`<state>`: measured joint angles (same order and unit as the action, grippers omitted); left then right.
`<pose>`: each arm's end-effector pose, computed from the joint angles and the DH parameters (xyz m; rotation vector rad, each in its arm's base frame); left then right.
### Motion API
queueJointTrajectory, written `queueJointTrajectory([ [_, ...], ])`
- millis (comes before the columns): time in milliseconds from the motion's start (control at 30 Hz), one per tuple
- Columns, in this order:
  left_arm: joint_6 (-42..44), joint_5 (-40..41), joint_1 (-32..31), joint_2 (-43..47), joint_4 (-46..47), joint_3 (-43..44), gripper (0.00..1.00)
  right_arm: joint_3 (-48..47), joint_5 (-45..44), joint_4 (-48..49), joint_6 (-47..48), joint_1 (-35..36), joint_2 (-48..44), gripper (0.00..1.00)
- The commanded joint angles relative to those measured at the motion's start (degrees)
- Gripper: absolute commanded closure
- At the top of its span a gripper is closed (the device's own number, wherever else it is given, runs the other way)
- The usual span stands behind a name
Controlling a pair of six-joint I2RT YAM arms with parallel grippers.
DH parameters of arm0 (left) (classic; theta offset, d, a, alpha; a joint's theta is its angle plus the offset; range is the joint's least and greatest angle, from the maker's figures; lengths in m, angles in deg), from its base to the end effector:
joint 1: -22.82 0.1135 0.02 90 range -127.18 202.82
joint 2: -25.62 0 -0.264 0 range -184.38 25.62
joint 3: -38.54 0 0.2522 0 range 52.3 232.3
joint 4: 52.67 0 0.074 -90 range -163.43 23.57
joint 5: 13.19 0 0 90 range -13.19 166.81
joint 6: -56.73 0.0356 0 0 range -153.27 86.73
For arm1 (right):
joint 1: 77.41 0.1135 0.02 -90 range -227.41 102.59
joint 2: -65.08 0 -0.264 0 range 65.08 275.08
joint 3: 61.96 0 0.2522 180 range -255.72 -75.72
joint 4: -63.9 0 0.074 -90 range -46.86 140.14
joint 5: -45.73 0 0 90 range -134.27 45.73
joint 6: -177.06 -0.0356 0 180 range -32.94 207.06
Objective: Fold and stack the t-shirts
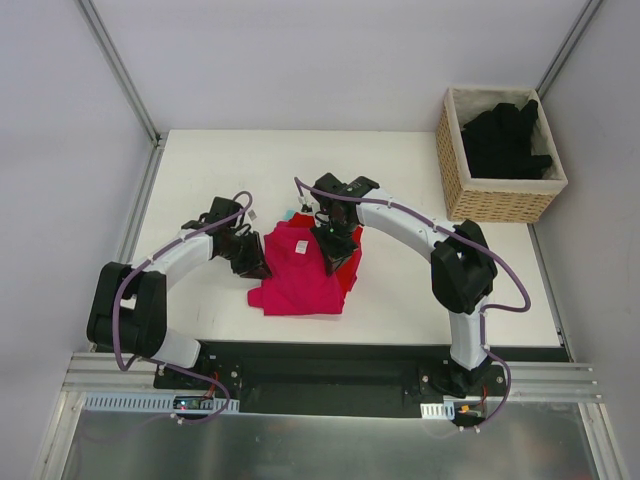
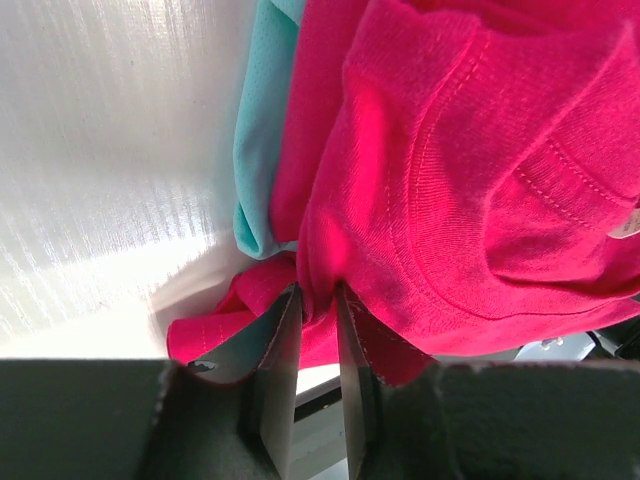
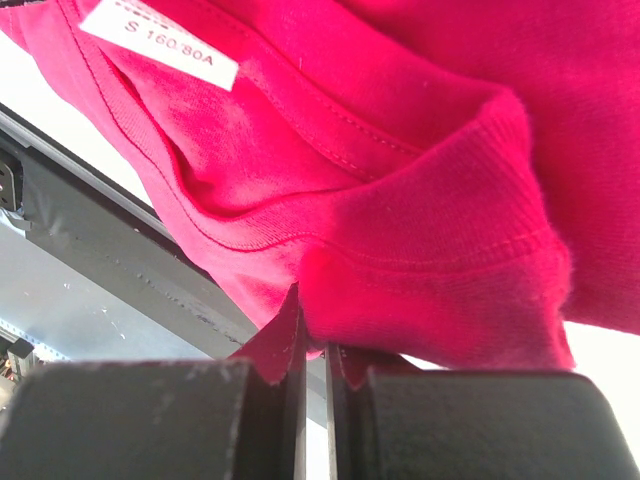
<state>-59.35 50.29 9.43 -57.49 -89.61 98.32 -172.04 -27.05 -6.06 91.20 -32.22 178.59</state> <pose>0.2613 -0.0785 0.1838 -0.1299 2.6896 -0.8370 0.2800 0.2968 0.2370 -1.2786 2.6295 0.5641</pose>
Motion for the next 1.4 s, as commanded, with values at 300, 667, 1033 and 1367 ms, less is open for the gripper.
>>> queueJointTrajectory([
  [300, 1.8, -1.2, 0.2, -1.4, 0.2, 0.5, 1.00, -1.5, 0.5, -1.7, 0.5, -0.1, -2.5, 0.99],
  [667, 2.4, -2.1, 0.2, 7.2, -8.1, 11.1, 1.00, -5.3, -9.4, -3.4, -1.9, 0.0, -10.6, 0.99],
  [1033, 3.0, -2.9, 0.2, 8.8, -16.0, 21.8, 1.00, -9.1, -12.9, -8.0, -3.5, 0.0, -15.7, 0.99],
  [1367, 4.4, -1.8, 0.2, 5.7, -25.9, 35.3, 1.00, -7.8, -13.0, -5.8, -3.9, 0.0, -16.5, 0.99],
])
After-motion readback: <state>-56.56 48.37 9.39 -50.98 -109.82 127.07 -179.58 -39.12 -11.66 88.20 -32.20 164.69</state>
